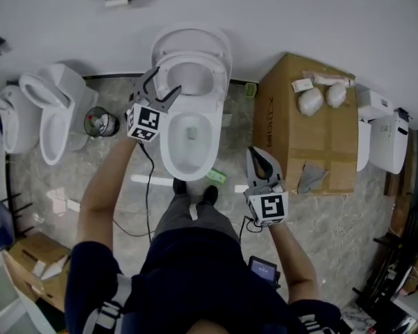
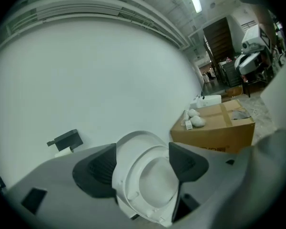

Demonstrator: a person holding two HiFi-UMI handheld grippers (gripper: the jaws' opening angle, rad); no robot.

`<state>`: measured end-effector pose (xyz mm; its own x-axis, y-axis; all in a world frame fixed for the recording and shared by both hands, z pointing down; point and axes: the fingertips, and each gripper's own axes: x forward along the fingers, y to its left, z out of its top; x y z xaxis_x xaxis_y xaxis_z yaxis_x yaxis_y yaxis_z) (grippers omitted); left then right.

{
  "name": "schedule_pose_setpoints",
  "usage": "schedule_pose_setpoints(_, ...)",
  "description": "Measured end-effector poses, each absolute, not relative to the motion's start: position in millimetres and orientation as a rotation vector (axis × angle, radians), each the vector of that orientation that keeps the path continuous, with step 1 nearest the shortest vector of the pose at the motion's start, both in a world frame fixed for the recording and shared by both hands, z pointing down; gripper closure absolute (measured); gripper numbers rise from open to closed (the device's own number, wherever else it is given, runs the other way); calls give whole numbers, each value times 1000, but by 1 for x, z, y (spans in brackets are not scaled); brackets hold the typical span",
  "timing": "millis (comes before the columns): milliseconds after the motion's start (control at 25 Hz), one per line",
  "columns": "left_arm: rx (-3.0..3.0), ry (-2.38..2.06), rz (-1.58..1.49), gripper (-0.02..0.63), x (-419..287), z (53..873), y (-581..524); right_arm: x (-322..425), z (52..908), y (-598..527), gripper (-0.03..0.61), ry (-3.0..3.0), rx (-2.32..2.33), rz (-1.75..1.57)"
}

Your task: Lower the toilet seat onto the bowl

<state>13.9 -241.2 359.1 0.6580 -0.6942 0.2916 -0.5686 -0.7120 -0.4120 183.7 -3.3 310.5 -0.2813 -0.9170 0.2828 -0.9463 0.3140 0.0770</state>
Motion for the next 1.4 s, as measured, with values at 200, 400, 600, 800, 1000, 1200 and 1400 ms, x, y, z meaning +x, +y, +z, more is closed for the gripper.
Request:
schedule_pose_setpoints(200,-2592,1002,-683,258,10,387,-274,179,321,-14,558,-2286,1682,175)
schedule_pose_setpoints(400,-2582,990,-749,259,4,413,-292,173,331,-19,558,-2269,1677,199)
schedule_pose_setpoints(600,-2569,1010,-787,259,-4,434,-317,168,338,-24,558,-2250,1666,222)
schedule_pose_setpoints(800,-2510,953,-892,261,-6,458,-339,166,349,-27,558,-2233,1652,231)
schedule_pose_setpoints(1000,-2466,906,-967,284,-6,480,-359,165,361,-29,558,-2216,1643,264)
schedule_pose_setpoints(1200,-2437,865,-984,311,4,490,-375,167,372,-33,558,-2199,1636,288)
schedule_pose_setpoints(1400,-2423,858,-1019,347,9,501,-391,171,380,-34,558,-2186,1635,297)
